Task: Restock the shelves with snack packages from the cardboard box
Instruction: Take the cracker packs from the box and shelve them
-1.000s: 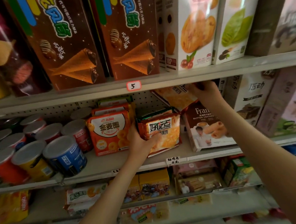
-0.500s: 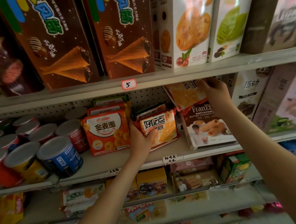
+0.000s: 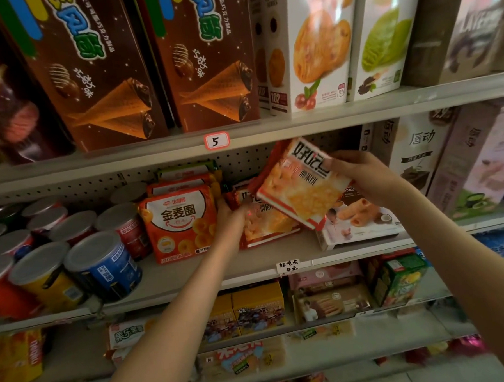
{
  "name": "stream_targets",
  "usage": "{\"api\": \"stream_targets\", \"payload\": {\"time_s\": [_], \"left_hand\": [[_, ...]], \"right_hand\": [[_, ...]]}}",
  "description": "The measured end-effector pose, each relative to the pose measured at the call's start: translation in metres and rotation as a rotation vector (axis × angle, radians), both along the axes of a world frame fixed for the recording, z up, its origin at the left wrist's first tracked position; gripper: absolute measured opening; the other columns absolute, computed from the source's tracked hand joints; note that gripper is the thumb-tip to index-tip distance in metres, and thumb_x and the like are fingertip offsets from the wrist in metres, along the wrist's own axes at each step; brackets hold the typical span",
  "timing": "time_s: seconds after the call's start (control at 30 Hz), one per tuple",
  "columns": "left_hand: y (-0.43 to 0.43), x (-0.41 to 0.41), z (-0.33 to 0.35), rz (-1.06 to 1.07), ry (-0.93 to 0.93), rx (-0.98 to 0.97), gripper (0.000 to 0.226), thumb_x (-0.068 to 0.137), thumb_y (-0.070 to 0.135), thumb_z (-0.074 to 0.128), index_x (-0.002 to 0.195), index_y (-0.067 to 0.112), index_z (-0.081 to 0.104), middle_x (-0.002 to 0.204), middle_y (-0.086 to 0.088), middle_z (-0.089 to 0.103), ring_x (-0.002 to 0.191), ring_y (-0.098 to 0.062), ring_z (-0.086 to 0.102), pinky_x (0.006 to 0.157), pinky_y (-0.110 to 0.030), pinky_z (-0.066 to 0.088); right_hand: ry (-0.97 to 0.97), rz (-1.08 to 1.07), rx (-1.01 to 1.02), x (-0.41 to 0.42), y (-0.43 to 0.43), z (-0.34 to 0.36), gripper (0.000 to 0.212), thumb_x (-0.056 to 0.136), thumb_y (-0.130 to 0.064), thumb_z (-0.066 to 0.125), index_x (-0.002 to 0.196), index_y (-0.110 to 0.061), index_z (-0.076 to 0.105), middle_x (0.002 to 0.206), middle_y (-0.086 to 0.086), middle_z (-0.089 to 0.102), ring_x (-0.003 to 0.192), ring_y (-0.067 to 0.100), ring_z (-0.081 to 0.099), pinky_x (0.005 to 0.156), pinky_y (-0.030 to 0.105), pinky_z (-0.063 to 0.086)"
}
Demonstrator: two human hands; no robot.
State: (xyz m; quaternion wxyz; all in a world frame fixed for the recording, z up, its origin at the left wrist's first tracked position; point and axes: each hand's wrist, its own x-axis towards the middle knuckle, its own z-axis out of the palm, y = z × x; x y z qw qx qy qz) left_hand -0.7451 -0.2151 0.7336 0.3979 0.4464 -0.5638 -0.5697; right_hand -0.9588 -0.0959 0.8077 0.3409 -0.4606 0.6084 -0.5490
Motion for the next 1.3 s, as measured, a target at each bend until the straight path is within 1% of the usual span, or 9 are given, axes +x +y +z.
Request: {"api": "stream_targets", "payload": {"time_s": [0.17, 0.27, 0.37, 0.53, 0.63, 0.73, 0.93, 1.17, 1.3], "left_hand": [[-0.007, 0.009, 0.013, -0.131, 0.299, 0.247, 0.04, 0.094, 0.05, 0.042, 0.12, 0.024, 0.057, 0.109, -0.004, 0.069, 0.097, -0.021, 0.066, 0.086, -0.04, 0.05], [-0.016, 0.017, 0.015, -0.156, 0.273, 0.226, 0.06, 0.088, 0.059, 0.043, 0.137, 0.024, 0.045, 0.128, -0.003, 0.059, 0.116, -0.023, 0.055, 0.103, -0.043, 0.038], [-0.017, 0.022, 0.019, -0.184, 0.221, 0.208, 0.061, 0.085, 0.059, 0.049, 0.135, 0.024, 0.048, 0.129, -0.006, 0.059, 0.116, -0.023, 0.056, 0.101, -0.041, 0.039], [-0.009, 0.021, 0.014, -0.167, 0.084, 0.17, 0.029, 0.087, 0.054, 0.053, 0.1, 0.029, 0.063, 0.105, 0.001, 0.07, 0.102, -0.019, 0.064, 0.095, -0.039, 0.044], [-0.003, 0.019, 0.007, -0.135, 0.133, 0.112, 0.022, 0.093, 0.046, 0.048, 0.105, 0.03, 0.059, 0.1, 0.006, 0.068, 0.095, -0.012, 0.064, 0.079, -0.03, 0.045], [0.006, 0.017, 0.001, -0.086, 0.19, 0.084, 0.034, 0.095, 0.045, 0.044, 0.121, 0.026, 0.054, 0.1, 0.007, 0.067, 0.089, -0.007, 0.064, 0.067, -0.023, 0.045], [0.01, 0.007, -0.014, -0.009, 0.254, 0.108, 0.045, 0.092, 0.053, 0.045, 0.127, 0.026, 0.051, 0.11, -0.005, 0.069, 0.093, -0.021, 0.07, 0.081, -0.041, 0.057], [-0.002, -0.006, -0.007, 0.066, 0.29, 0.134, 0.037, 0.092, 0.045, 0.049, 0.123, 0.025, 0.056, 0.111, -0.009, 0.068, 0.094, -0.028, 0.069, 0.081, -0.042, 0.057], [-0.017, -0.014, 0.006, 0.093, 0.263, 0.097, 0.016, 0.089, 0.04, 0.053, 0.099, 0.036, 0.065, 0.113, -0.008, 0.067, 0.104, -0.032, 0.065, 0.092, -0.051, 0.051]], "right_hand": [[0.426, 0.15, 0.115, 0.027, -0.002, 0.001, 0.024, 0.086, -0.031, 0.063, 0.108, -0.02, 0.065, 0.093, -0.008, 0.07, 0.079, 0.004, 0.067, 0.062, 0.013, 0.05], [0.597, 0.191, 0.151, 0.042, -0.011, -0.007, 0.033, 0.085, -0.036, 0.065, 0.115, -0.023, 0.062, 0.1, -0.01, 0.066, 0.084, 0.004, 0.063, 0.071, 0.017, 0.052], [0.701, 0.21, 0.162, 0.046, -0.021, -0.018, 0.044, 0.083, -0.04, 0.065, 0.122, -0.021, 0.06, 0.111, -0.008, 0.061, 0.095, 0.006, 0.058, 0.08, 0.015, 0.045], [0.788, 0.273, 0.117, 0.05, -0.027, -0.029, 0.045, 0.084, -0.034, 0.066, 0.126, -0.02, 0.058, 0.122, -0.006, 0.054, 0.104, 0.006, 0.052, 0.091, 0.018, 0.042], [0.808, 0.159, 0.053, 0.052, -0.029, -0.037, 0.047, 0.08, -0.034, 0.071, 0.124, -0.022, 0.058, 0.128, -0.002, 0.045, 0.118, 0.014, 0.041, 0.104, 0.036, 0.039], [0.842, -0.039, 0.003, 0.054, -0.029, -0.049, 0.083, 0.064, -0.047, 0.077, 0.136, -0.022, 0.043, 0.14, 0.008, 0.031, 0.128, 0.03, 0.027, 0.108, 0.05, 0.03], [0.743, -0.041, 0.229, 0.056, -0.025, -0.064, 0.126, 0.057, -0.045, 0.084, 0.147, -0.026, -0.001, 0.152, 0.003, 0.018, 0.141, 0.027, 0.017, 0.116, 0.052, 0.015], [0.875, -0.06, 0.232, 0.064, -0.035, -0.067, 0.123, 0.057, -0.048, 0.083, 0.145, -0.022, -0.001, 0.148, 0.003, 0.025, 0.139, 0.025, 0.022, 0.114, 0.045, 0.01], [0.907, -0.141, 0.196, 0.065, -0.048, -0.067, 0.12, 0.057, -0.052, 0.082, 0.144, -0.019, 0.006, 0.142, 0.003, 0.034, 0.136, 0.023, 0.028, 0.115, 0.04, 0.009]]}}
